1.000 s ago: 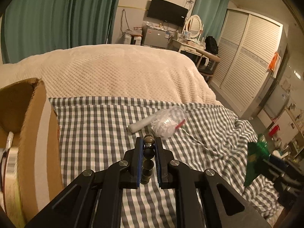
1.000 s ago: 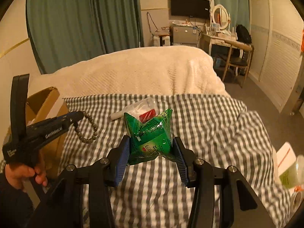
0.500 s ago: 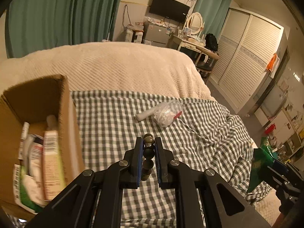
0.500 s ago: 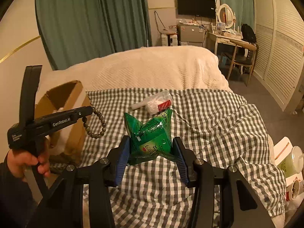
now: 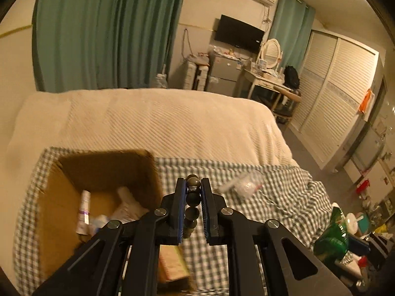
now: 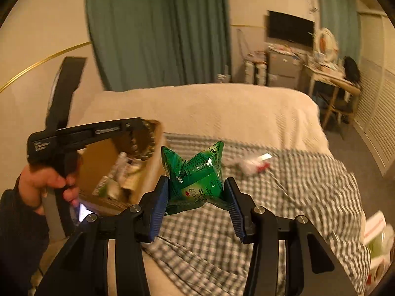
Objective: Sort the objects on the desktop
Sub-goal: 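Carry the bracelet and green packet over the cardboard box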
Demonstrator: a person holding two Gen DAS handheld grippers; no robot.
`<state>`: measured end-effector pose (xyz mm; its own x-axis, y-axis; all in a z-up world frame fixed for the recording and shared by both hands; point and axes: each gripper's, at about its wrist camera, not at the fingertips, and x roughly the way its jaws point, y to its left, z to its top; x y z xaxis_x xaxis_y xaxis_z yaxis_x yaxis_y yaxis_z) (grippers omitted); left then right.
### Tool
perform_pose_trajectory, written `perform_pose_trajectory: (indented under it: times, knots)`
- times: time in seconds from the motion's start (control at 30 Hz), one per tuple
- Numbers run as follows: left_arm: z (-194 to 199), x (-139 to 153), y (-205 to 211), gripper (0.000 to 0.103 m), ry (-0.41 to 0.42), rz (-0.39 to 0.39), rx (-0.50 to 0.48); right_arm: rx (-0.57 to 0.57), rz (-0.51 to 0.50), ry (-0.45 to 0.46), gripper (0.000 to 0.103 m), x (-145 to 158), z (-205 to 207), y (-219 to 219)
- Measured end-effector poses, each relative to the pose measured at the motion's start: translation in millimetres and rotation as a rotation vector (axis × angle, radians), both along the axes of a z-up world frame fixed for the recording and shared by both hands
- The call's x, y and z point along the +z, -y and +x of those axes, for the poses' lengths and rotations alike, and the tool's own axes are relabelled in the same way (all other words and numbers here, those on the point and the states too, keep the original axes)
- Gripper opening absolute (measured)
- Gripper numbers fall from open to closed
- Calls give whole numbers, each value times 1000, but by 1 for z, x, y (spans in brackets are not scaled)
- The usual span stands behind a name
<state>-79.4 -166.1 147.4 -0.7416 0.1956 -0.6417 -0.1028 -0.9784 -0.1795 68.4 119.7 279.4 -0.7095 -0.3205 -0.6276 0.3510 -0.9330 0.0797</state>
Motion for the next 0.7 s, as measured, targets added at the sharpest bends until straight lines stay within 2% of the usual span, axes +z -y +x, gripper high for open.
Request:
perform_pose_trajectory:
  times: [0.13,0.27,0.43,0.57,0.7]
  knots:
    - [-4,5,27,12,-7,-21,38,81,-16,6,45,4,-11,44]
    - [-9,3,61,12,8,-19,84,150,-21,29,45,-5,-19,85]
    - [-18,-11,98,12,37,-38,151,228,-12,88,45,-30,-31,134]
    - [-20,-26,113,12,54,-78,188,263,20,132,46,-52,-41,163]
    - [-26,-38,126,12,77,-85,215,280,47,156,48,-66,-46,186]
